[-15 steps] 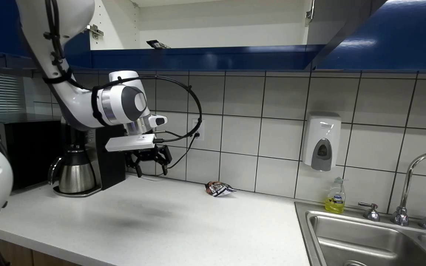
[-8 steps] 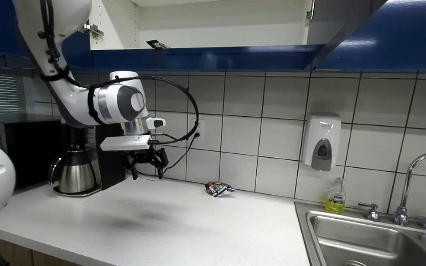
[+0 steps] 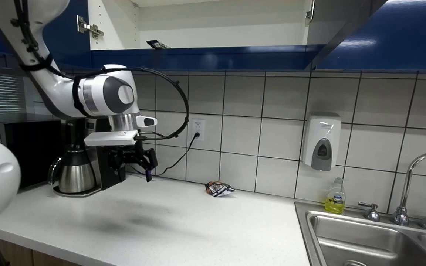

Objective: Put the snack bar in the top cabinet

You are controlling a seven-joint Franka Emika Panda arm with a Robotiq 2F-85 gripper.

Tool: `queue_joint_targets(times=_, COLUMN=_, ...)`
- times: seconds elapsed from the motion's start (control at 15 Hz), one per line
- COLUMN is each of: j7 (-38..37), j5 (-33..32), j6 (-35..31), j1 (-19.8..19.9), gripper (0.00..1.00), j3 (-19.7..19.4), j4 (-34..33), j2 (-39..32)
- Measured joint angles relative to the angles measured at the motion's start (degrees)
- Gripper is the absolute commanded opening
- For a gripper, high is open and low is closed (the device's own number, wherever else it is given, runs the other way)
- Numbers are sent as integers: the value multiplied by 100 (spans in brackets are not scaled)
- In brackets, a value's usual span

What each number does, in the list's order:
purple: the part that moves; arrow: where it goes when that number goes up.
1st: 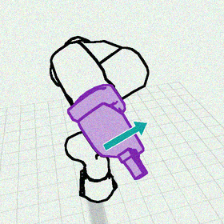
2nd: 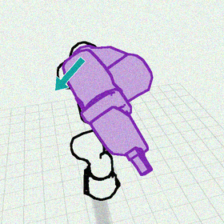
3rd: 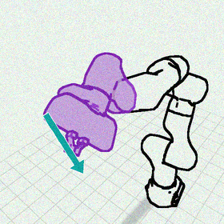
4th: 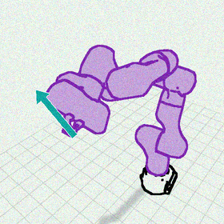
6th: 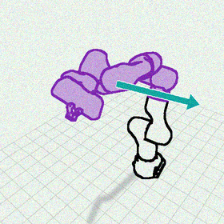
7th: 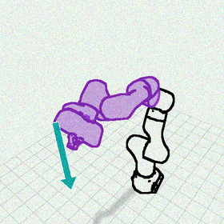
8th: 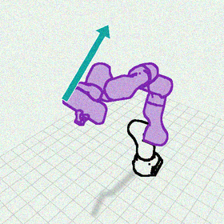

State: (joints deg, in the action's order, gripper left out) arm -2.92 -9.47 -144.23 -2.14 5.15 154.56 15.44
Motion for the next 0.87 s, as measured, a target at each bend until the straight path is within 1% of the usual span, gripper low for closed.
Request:
queue_joint_targets(times=0.2, j7=-34, j5=34, j6=132, j1=-79, gripper=100, j3=20, j4=180, j2=254)
queue_joint_targets(times=0.47, j7=-102, j5=34, j6=135, j1=-101, gripper=100, j3=49, j4=418, j2=581)
queue_joint_targets(times=0.87, j7=-103, j5=34, j6=135, j1=-101, gripper=100, j3=50, j4=455, j2=653)
